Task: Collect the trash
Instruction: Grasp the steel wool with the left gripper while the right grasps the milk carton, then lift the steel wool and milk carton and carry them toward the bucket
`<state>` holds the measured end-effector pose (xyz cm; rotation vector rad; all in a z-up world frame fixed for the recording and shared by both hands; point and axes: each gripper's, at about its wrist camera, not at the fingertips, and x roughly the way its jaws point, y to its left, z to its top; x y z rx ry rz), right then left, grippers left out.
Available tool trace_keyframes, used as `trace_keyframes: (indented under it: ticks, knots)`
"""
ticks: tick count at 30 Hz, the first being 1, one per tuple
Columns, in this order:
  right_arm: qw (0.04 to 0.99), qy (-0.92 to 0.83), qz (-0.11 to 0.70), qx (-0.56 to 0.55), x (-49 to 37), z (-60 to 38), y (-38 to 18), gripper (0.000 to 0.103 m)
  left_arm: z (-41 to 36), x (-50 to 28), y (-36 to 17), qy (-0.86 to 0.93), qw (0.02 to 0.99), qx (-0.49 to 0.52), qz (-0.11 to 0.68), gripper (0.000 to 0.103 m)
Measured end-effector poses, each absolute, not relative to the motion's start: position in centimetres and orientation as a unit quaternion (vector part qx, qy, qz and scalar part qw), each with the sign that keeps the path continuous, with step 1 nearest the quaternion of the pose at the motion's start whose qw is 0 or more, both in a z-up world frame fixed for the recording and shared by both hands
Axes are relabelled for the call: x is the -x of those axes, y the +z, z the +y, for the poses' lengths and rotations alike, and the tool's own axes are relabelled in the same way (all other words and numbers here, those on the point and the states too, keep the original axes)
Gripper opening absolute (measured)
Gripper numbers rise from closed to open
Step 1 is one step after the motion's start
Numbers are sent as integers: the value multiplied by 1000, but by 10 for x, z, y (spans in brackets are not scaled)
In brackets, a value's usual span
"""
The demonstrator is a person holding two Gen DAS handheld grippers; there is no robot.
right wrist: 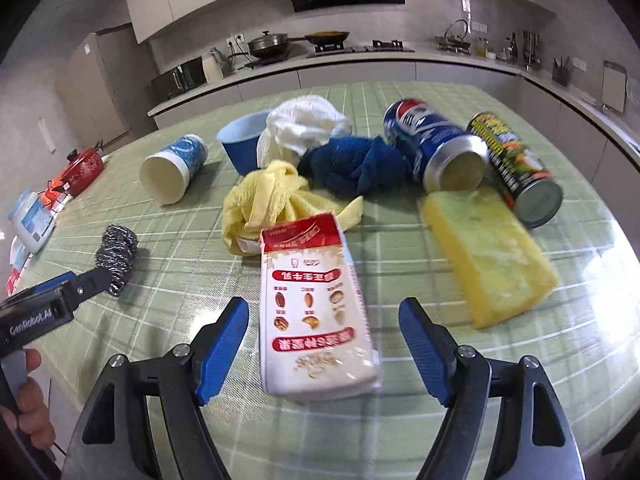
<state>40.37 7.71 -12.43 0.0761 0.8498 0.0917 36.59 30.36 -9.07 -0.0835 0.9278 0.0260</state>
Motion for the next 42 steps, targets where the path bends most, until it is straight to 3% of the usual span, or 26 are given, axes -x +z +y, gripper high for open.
trace_keyframes:
  ticks: [8,10,11,12,14,17,42]
  knots:
    - [908,30,416,-28,-417,90,-139,79,314,-398,-117,-6,889,42,457,74]
    - [910,26,412,-23,-417,92,-139,70,316,-402,-121,-13,887,43,459,73]
    - [911,24,412,-19,-418,92,-139,60,317,-403,-122,-14,889,42,457,69]
    - [911,22,412,-12,-417,94,-139,57,317,-402,-121,-17,891,43,451,64]
    - [910,23,413,-3,-418,96,-138,56,320,-400,-120,-14,892,42,449,52]
    - [910,31,413,-5,-417,98,-137,55,325,-400,-118,-17,892,50,449,43]
    - [931,40,360,-48,-345,0,-54,55,210,-321,-39,-76,912,50,401,42]
